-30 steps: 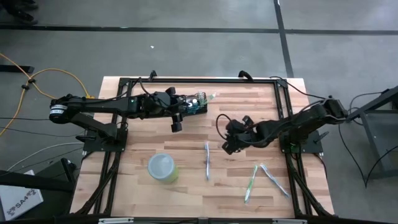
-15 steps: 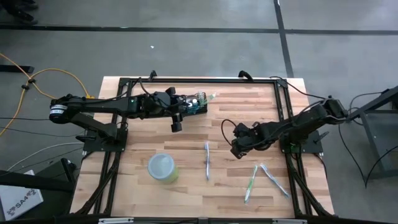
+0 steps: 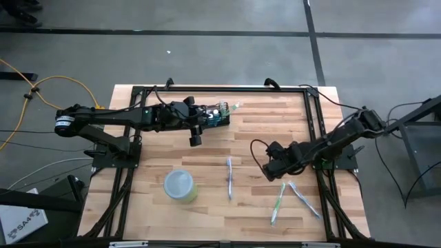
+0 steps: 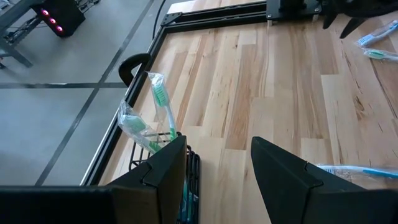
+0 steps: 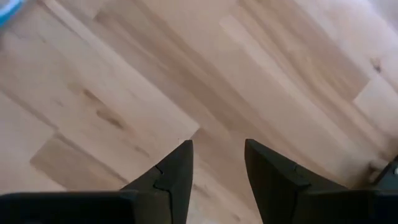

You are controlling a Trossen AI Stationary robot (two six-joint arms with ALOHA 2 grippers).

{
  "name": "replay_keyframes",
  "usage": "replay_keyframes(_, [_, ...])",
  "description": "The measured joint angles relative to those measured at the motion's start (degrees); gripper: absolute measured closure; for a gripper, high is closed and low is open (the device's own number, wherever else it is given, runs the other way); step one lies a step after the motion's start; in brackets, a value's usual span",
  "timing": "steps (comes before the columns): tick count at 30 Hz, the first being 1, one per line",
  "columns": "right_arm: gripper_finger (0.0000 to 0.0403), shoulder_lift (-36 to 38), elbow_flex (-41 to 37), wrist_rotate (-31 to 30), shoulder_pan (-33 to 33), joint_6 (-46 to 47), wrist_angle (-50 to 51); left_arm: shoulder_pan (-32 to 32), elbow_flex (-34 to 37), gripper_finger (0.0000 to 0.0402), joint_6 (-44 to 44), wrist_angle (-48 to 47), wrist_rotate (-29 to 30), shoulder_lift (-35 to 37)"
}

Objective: Pick & Place toothbrushing station
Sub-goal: Put the bottom blue toothbrush into the black mesh mesh organizer

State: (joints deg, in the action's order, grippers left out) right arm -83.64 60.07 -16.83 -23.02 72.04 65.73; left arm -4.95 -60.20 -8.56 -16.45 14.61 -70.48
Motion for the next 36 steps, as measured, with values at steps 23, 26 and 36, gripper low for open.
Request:
replay_keyframes(23, [0.0266, 0.00, 0.00, 8.18, -13.32, 21.37, 1.58, 0.00, 0.00, 0.0228, 0.00, -0.02, -0.02, 0.00])
replay_keyframes(26, [0.0266, 0.00, 0.00, 9.95, -15.38, 24.28, 1.56, 0.00, 0.00, 0.0228, 0.00, -0.02, 0.00, 0.00])
replay_keyframes(36, [0.0266, -0.07, -0.15, 12.36, -20.62, 32.37, 1.21, 0.00, 0.00, 0.0228, 0.00, -0.02, -0.01, 0.00])
